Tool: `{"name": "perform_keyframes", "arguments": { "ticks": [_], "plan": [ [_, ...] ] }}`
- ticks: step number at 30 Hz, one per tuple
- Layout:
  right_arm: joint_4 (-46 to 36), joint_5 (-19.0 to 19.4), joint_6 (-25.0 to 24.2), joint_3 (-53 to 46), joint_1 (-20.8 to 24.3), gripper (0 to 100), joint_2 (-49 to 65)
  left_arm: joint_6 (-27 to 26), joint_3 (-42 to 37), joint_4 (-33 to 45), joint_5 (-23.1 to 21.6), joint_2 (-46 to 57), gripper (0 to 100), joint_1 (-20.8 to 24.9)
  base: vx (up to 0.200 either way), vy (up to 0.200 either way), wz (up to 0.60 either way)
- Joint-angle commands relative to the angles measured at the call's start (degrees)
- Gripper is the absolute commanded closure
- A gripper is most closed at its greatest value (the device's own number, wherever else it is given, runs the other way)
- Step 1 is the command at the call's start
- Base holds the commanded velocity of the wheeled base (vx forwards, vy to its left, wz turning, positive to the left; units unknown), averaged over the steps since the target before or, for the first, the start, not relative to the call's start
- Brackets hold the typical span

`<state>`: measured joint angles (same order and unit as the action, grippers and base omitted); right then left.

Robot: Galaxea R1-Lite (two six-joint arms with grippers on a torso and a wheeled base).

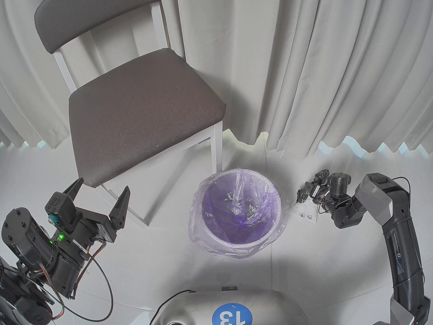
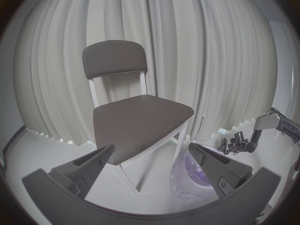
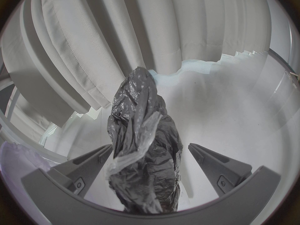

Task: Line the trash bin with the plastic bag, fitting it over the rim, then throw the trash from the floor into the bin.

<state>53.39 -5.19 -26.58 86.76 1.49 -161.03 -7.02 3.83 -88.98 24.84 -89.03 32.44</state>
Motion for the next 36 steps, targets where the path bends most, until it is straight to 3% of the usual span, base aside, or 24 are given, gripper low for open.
{"name": "perform_keyframes", "arguments": {
  "ticks": [1,17,18,36],
  "plan": [
    [-0.05,0.01,-0.06,0.34,0.09,0,-0.52,-0.01,-0.40,-1.02,0.03,-0.18,0,0.34,0.000,0.000,0.00],
    [-0.05,-0.08,0.03,0.43,0.09,0,-0.52,-0.10,-0.49,-1.02,0.03,-0.09,0,0.61,0.000,0.000,0.00],
    [-0.05,-0.08,0.03,0.43,0.09,100,-0.61,-0.10,-0.49,-1.02,0.03,-0.09,0,0.61,0.000,0.000,0.00],
    [0.13,-0.17,0.12,0.43,0.09,100,-0.52,-0.10,-0.66,-1.02,0.03,-0.18,0,1.05,0.000,0.000,0.00]
  ]
}}
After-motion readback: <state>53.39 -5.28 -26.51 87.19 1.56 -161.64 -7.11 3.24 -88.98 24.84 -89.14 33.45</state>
